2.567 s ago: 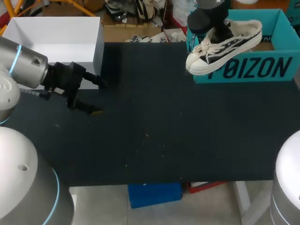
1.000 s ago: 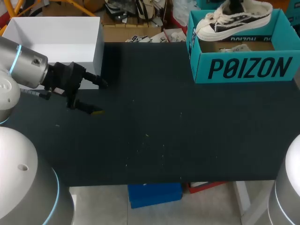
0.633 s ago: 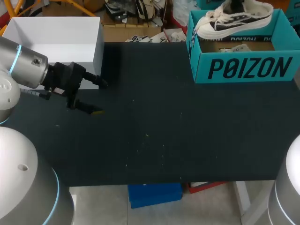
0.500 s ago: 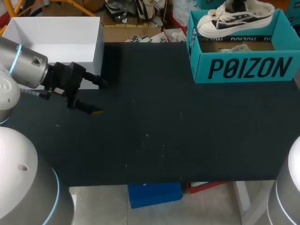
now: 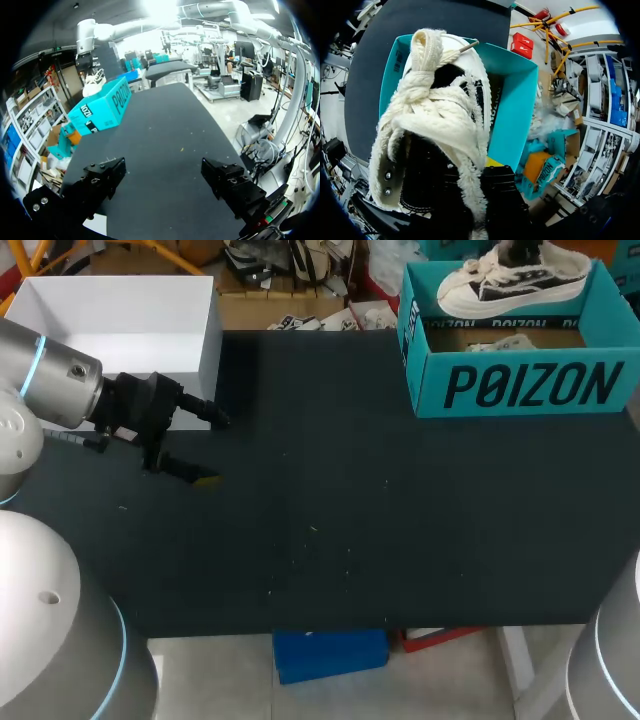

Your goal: Take the shoe out of the shoebox, open the shoe tongue, remove and reinsert the insole, then place the shoe into the shoebox

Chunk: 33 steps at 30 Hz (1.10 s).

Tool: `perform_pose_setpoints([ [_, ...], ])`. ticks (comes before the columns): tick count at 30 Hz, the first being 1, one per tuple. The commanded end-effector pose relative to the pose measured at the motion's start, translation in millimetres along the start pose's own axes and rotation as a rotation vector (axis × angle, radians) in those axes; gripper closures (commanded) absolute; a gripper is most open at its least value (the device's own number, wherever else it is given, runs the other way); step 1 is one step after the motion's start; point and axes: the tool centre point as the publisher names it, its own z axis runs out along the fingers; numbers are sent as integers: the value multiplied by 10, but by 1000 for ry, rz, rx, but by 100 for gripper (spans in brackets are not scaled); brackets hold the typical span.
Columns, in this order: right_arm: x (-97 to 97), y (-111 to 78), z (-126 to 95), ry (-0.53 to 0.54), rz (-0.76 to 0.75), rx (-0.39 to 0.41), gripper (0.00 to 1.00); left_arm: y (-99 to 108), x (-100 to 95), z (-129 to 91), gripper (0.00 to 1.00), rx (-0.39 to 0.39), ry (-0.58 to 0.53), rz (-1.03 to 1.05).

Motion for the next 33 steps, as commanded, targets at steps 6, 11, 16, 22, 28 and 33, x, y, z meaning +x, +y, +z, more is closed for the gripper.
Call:
perform_pose_setpoints([
  [6,-236,-165,268,66,-27,8,100,1,14,9,0,-3,-4,1],
  [11,-268,-246,377,98,-17,23,100,1,14,9,0,-3,-4,1],
  [16,-288,-282,501,123,10,36,100,1,14,9,0,-3,-4,1],
  [22,-332,-278,632,140,28,43,100,1,14,9,0,-3,-4,1],
  [28,-321,-256,757,153,42,42,100,1,14,9,0,-3,-4,1],
  [33,-301,-246,856,160,55,40,100,1,14,9,0,-3,-4,1],
])
